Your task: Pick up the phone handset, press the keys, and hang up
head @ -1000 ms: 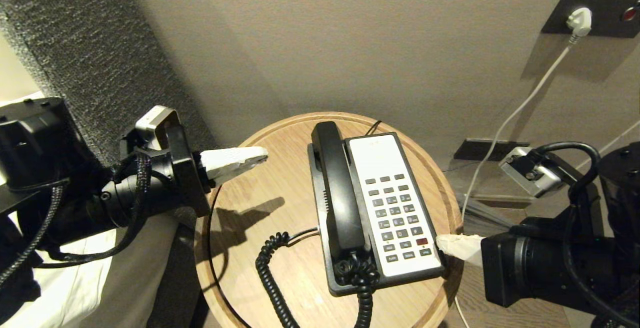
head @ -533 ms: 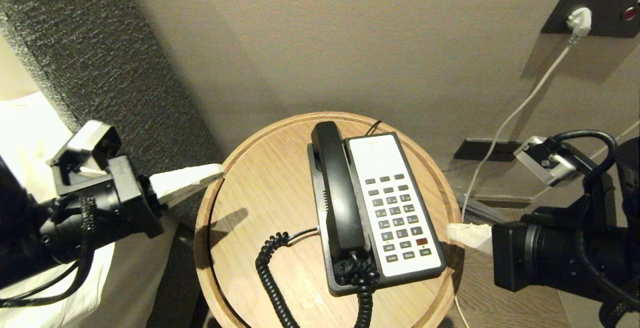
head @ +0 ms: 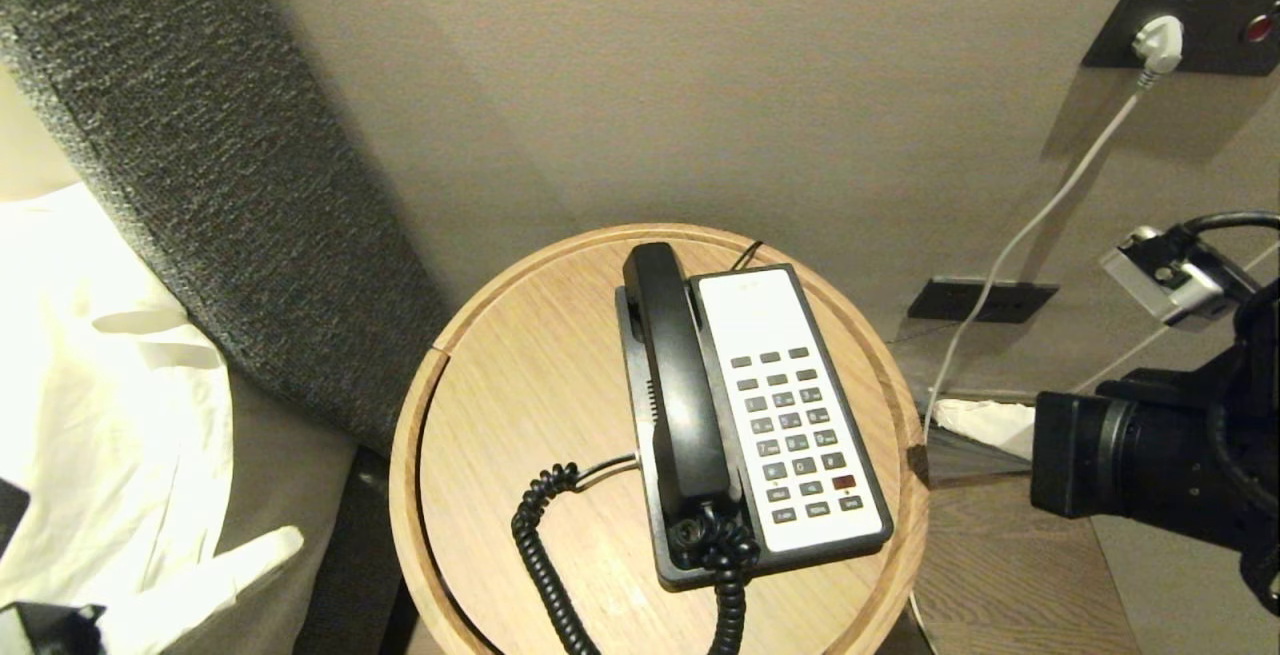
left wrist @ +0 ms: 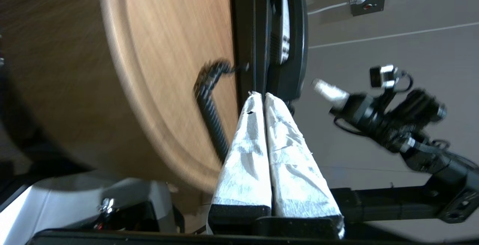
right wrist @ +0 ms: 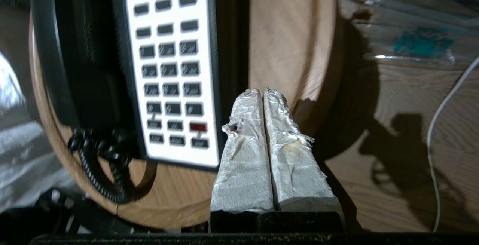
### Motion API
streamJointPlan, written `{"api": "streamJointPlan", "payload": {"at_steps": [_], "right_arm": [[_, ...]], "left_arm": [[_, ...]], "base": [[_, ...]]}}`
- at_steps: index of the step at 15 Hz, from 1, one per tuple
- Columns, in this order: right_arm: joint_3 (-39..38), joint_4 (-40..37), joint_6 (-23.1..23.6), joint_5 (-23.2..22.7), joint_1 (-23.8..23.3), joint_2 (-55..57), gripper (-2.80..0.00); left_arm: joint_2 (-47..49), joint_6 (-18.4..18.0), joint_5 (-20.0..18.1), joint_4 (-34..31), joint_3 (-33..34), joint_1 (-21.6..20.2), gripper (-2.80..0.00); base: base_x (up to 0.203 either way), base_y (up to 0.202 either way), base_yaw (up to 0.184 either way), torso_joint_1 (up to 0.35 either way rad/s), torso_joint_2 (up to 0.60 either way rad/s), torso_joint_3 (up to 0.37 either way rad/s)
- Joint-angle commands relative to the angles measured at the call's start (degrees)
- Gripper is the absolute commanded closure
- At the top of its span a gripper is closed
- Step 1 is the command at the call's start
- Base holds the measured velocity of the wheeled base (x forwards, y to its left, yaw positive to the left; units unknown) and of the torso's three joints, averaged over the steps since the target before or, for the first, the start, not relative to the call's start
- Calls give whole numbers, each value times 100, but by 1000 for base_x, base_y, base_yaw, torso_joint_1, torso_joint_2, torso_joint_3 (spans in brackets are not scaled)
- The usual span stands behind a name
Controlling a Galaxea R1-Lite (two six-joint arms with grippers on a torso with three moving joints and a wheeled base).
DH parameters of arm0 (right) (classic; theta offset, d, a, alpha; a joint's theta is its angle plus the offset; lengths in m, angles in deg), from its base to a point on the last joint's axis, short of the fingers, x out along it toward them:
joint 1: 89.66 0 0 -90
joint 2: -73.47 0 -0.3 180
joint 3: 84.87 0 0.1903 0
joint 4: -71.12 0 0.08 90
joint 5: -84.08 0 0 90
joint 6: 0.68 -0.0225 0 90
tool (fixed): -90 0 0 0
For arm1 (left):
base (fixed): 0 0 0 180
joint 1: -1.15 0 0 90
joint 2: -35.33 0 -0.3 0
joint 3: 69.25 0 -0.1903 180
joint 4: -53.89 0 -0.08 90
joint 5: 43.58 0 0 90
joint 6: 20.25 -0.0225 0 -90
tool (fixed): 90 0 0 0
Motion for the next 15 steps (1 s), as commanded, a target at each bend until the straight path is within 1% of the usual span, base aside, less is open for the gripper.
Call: {"api": "streamJointPlan", "payload": {"at_steps": [1, 3, 5, 7, 8, 9, 10, 11, 12, 13, 14, 15], "right_arm": [[63, 0, -8, 12, -234, -134, 0], [30, -9, -8, 12, -294, -240, 0], [30, -1, -8, 3, -356, -262, 0], [37, 3, -19, -14, -431, -291, 0], [5, 2, -25, -15, -438, -325, 0], [-47, -1, -26, -22, -440, -384, 0], [-95, -1, -20, -15, -448, -470, 0], [-113, -23, -25, -14, -464, -529, 0], [-146, -11, -18, -14, -467, -552, 0], [-146, -10, -17, -14, -467, -561, 0], [-146, -10, -17, -23, -467, -570, 0], [-146, -10, -29, -23, -476, -573, 0]], "left_arm": [[-1283, 40, -94, -512, 230, -223, 0], [-2246, 48, -317, -1271, 205, -290, 0], [-3294, 42, -455, -2435, -18, -315, 0], [-4268, -46, -534, -3923, -610, -326, 0], [-4528, -181, -533, -4660, -912, -329, 0], [-4630, -642, -437, -5035, -1069, -332, 0], [-4629, -1378, -236, -5080, -1058, -333, 0], [-4628, -2157, 16, -5193, -1053, -334, 0], [-4631, -3081, 547, -5443, -1056, -334, 0], [-4634, -3760, 1498, -5602, -1026, -334, 0], [-4635, -4244, 2461, -5665, -950, -334, 0], [-4637, -4570, 3205, -5582, -770, -334, 0]], "base": [[0, 0, 0, 0, 0, 0], [0, 0, 0, 0, 0, 0], [0, 0, 0, 0, 0, 0], [0, 0, 0, 0, 0, 0], [0, 0, 0, 0, 0, 0], [0, 0, 0, 0, 0, 0], [0, 0, 0, 0, 0, 0], [0, 0, 0, 0, 0, 0], [0, 0, 0, 0, 0, 0], [0, 0, 0, 0, 0, 0], [0, 0, 0, 0, 0, 0], [0, 0, 0, 0, 0, 0]]}}
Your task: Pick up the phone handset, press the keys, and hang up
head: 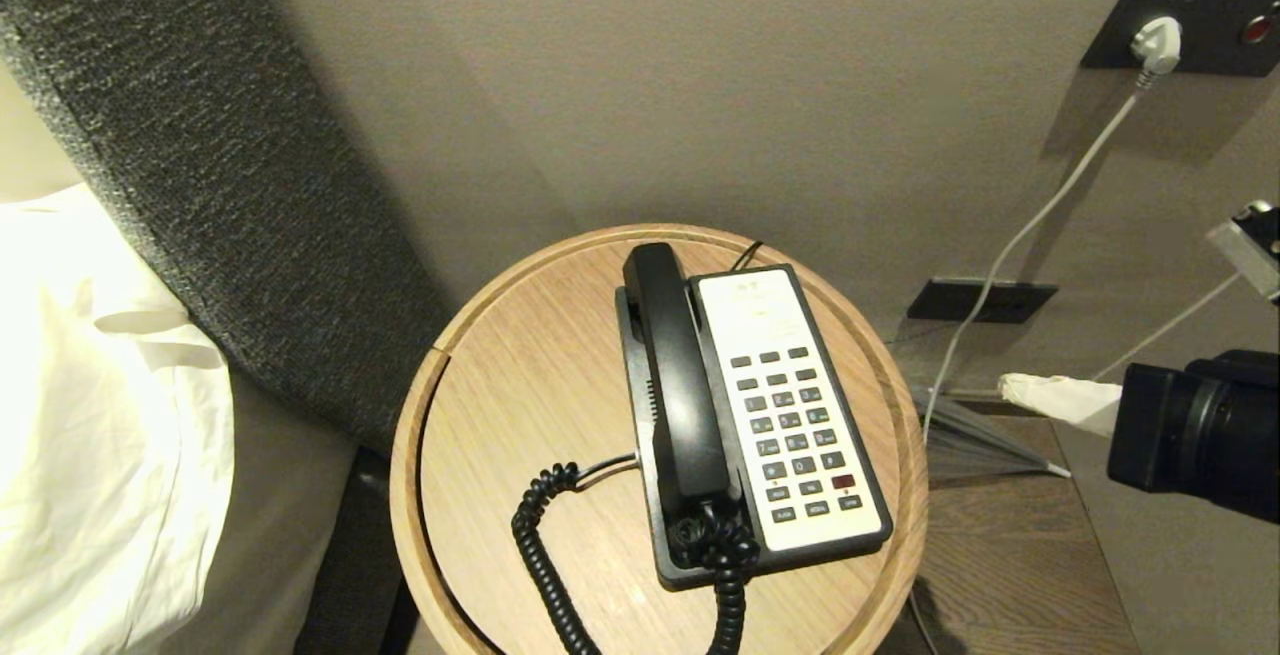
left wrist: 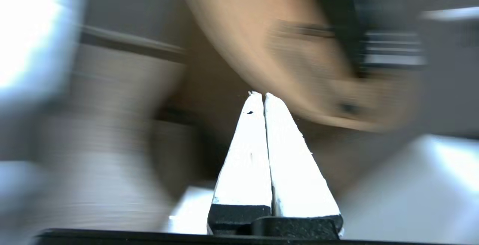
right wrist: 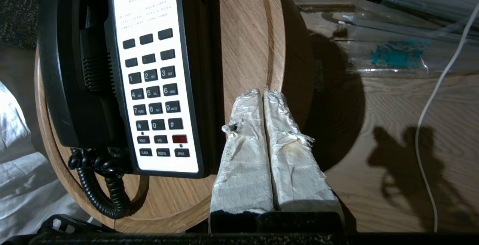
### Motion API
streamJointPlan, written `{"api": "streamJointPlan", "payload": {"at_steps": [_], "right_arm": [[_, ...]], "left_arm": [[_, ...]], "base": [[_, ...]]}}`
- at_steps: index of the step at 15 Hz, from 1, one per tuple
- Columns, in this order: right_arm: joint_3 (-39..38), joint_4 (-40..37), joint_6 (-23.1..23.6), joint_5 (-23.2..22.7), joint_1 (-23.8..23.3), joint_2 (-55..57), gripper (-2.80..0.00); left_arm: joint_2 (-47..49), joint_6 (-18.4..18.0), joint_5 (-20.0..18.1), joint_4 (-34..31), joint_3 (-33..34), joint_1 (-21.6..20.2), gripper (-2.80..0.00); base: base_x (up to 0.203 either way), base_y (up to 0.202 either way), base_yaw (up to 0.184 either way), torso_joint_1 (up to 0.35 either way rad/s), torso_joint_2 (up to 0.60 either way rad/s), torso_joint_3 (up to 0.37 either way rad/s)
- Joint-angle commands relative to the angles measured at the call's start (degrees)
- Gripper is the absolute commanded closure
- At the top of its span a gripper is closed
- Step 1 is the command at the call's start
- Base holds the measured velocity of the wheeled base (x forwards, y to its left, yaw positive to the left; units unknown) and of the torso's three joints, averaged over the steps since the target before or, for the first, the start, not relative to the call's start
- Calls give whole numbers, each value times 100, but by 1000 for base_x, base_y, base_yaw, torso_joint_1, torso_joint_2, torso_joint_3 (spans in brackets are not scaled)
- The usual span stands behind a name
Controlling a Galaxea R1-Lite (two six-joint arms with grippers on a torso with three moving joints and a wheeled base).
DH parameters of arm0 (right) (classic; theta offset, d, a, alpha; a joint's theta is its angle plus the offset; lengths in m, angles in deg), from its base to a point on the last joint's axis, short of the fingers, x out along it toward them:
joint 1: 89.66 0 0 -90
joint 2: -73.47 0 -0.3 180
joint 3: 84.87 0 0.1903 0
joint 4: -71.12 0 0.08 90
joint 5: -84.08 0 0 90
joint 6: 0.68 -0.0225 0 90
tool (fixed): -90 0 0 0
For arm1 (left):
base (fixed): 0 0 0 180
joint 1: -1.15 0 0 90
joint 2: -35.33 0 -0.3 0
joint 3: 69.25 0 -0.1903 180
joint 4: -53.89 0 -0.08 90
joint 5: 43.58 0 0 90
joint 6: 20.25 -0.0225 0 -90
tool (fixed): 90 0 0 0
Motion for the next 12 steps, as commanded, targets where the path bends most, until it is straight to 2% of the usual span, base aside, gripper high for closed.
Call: {"api": "streamJointPlan", "payload": {"at_steps": [1, 3, 5, 9, 12], "right_arm": [[-14, 2, -27, 3, -44, -63, 0], [-48, 9, -27, -6, -130, -105, 0], [-58, 11, -19, -6, -303, -154, 0], [-255, 8, -3, -5, -935, -555, 0], [-905, -13, 17, -6, -1758, -1370, 0]], "left_arm": [[-37, -962, 1688, 367, 481, -1, 0], [-37, -1440, 2410, 1162, 974, -1, 0], [-38, -1916, 2415, 1294, 1007, -1, 0], [-38, -2003, 2438, 1220, 989, -1, 0], [-38, -1572, 2010, 1215, 1049, -1, 0]], "base": [[0, 0, 0, 0, 0, 0], [0, 0, 0, 0, 0, 0], [0, 0, 0, 0, 0, 0], [0, 0, 0, 0, 0, 0], [0, 0, 0, 0, 0, 0]]}}
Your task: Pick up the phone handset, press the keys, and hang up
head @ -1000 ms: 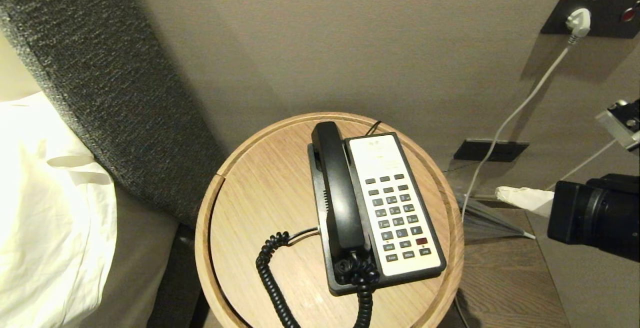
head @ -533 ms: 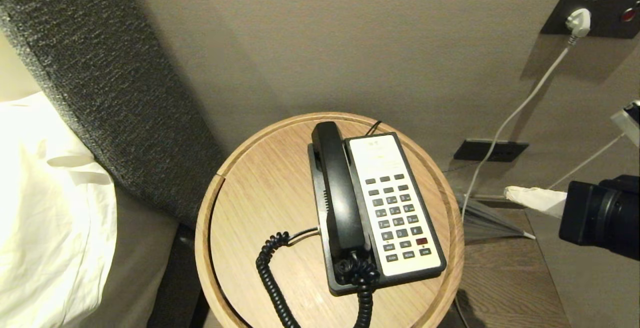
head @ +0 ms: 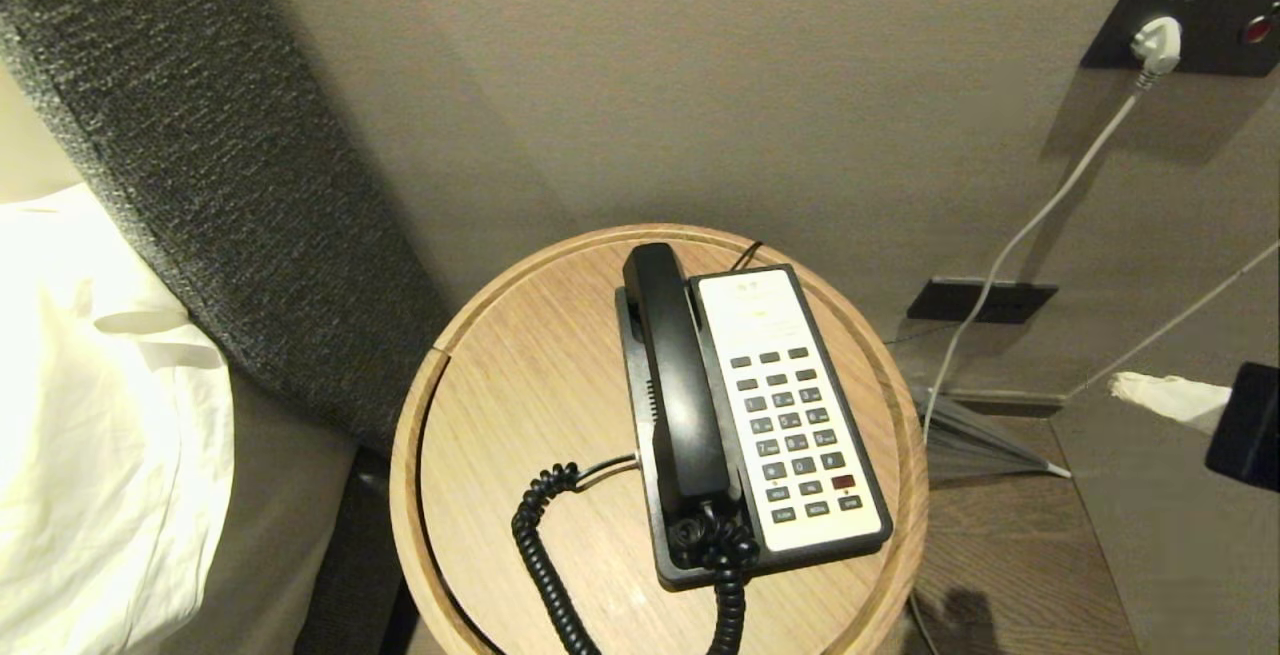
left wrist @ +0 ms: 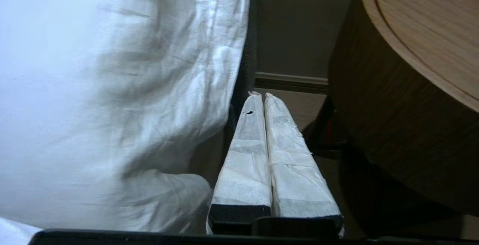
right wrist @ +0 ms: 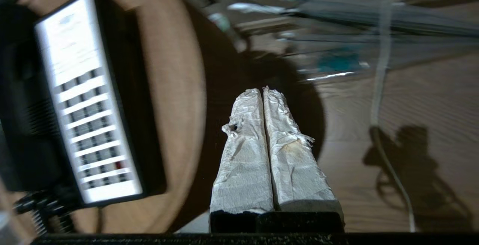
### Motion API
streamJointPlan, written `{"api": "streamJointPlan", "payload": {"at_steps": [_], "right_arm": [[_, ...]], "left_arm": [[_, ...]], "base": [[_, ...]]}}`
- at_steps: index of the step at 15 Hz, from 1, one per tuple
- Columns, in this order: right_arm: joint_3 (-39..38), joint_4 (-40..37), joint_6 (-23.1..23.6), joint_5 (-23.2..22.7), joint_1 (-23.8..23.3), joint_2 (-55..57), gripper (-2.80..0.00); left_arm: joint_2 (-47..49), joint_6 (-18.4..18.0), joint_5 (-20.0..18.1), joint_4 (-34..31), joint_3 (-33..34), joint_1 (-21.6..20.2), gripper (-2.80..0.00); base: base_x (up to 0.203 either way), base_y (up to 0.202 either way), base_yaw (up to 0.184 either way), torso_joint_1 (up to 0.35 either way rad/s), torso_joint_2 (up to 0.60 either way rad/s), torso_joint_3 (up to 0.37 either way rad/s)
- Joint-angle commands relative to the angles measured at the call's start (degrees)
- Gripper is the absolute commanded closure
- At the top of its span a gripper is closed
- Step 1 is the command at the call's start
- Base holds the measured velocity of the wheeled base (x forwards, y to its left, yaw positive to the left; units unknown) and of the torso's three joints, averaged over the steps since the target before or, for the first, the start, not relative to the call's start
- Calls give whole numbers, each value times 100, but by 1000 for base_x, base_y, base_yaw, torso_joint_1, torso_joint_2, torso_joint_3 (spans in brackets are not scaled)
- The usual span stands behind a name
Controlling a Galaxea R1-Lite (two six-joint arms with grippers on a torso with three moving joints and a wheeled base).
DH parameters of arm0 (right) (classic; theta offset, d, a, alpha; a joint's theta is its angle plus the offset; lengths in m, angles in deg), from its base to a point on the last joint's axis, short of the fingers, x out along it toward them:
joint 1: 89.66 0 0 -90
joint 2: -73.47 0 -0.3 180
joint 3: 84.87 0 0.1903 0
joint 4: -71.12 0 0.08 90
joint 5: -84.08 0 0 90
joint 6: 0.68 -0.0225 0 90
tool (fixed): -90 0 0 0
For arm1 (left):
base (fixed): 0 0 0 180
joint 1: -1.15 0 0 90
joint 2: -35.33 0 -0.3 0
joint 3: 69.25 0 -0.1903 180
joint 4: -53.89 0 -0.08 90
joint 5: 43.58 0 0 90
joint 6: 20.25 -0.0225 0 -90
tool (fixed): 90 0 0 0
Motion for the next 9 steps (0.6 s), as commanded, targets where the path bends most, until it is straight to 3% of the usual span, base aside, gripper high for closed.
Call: {"api": "streamJointPlan", "payload": {"at_steps": [1, 3, 7, 9], "right_arm": [[-671, -25, 18, 5, -636, -938, 0], [-1234, -32, 97, 9, -1221, -1637, 0], [-1897, -608, 203, 116, -1381, -3574, 0], [-2217, -932, 501, 233, -1555, -4149, 0]], "left_arm": [[13, 272, -169, 0, 69, -1, 0], [13, 272, -167, 2, 69, -1, 0], [13, 272, -167, 2, 69, -1, 0], [13, 272, -167, 2, 69, -1, 0]], "base": [[0, 0, 0, 0, 0, 0], [0, 0, 0, 0, 0, 0], [0, 0, 0, 0, 0, 0], [0, 0, 0, 0, 0, 0]]}}
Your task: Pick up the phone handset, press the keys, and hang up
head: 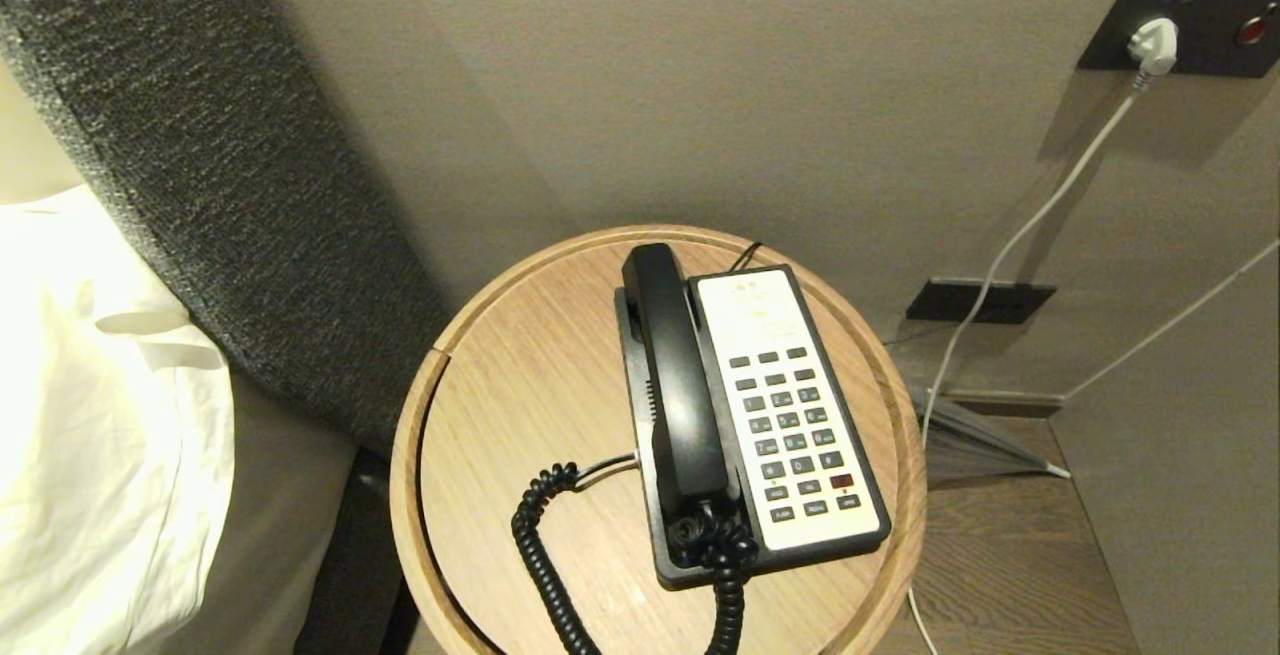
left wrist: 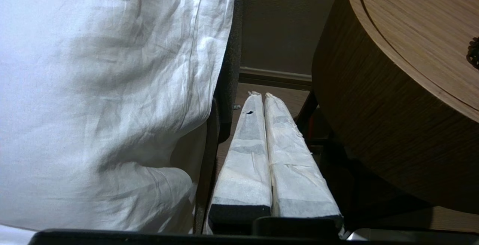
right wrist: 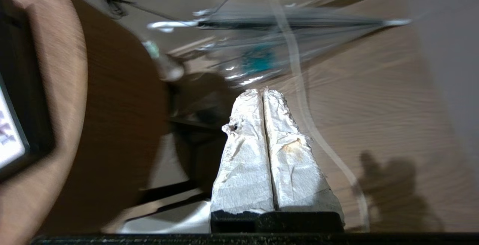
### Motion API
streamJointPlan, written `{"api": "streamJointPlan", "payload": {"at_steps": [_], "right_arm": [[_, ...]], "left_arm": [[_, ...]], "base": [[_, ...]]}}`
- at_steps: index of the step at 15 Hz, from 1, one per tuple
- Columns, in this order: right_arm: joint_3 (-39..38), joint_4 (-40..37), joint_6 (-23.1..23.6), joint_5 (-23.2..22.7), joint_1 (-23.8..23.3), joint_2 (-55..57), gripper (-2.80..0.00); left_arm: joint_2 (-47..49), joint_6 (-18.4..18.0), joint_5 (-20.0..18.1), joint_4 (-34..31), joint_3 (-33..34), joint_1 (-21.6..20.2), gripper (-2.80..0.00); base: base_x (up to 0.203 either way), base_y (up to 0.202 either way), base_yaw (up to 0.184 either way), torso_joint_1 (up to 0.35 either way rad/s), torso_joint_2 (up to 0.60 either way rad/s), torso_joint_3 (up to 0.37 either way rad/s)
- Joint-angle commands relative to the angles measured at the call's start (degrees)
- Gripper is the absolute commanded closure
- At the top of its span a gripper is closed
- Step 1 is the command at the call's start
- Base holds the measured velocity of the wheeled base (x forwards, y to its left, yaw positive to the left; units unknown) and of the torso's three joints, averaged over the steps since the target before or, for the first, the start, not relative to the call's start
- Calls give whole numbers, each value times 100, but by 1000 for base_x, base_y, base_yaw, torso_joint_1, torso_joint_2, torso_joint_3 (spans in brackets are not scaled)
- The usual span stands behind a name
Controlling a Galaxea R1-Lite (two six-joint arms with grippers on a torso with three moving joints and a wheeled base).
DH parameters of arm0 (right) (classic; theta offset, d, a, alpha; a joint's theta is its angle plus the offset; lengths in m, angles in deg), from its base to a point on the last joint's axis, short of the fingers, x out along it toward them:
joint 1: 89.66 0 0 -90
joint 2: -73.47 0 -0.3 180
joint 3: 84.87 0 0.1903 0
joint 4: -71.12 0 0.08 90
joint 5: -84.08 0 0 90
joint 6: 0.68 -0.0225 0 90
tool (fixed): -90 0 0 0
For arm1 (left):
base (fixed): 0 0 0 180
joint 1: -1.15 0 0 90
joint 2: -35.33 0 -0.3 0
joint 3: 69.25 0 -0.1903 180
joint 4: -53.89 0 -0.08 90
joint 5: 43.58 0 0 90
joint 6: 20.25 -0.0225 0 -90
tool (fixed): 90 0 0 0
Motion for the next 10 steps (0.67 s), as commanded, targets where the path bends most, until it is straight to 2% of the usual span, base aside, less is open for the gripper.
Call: {"api": "streamJointPlan", "payload": {"at_steps": [1, 3, 4, 5, 6, 7, 8, 10], "right_arm": [[-353, 80, 331, 6, -267, -851, 0], [-837, 466, 598, -149, -424, -824, 0], [-1170, 676, 873, -222, -491, -928, 0], [-1499, 1170, 1276, -415, -642, -1152, 0], [-1600, 1345, 1501, -823, -767, -1314, 0], [-1664, 1233, 1962, -1103, -820, -1544, 0], [-1667, 1006, 2227, -1184, -827, -1897, 0], [-1655, 794, 2364, -1248, -822, -2376, 0]], "left_arm": [[13, 5, 2, 3, 9, -1, 0], [13, 5, 2, 3, 9, -1, 0], [13, 5, 2, 3, 9, -1, 0], [13, 5, 2, 3, 9, -1, 0], [13, 5, 2, 3, 9, -1, 0], [13, 5, 2, 3, 9, -1, 0], [13, 5, 2, 3, 9, -1, 0], [13, 5, 2, 3, 9, -1, 0]], "base": [[0, 0, 0, 0, 0, 0], [0, 0, 0, 0, 0, 0], [0, 0, 0, 0, 0, 0], [0, 0, 0, 0, 0, 0], [0, 0, 0, 0, 0, 0], [0, 0, 0, 0, 0, 0], [0, 0, 0, 0, 0, 0], [0, 0, 0, 0, 0, 0]]}}
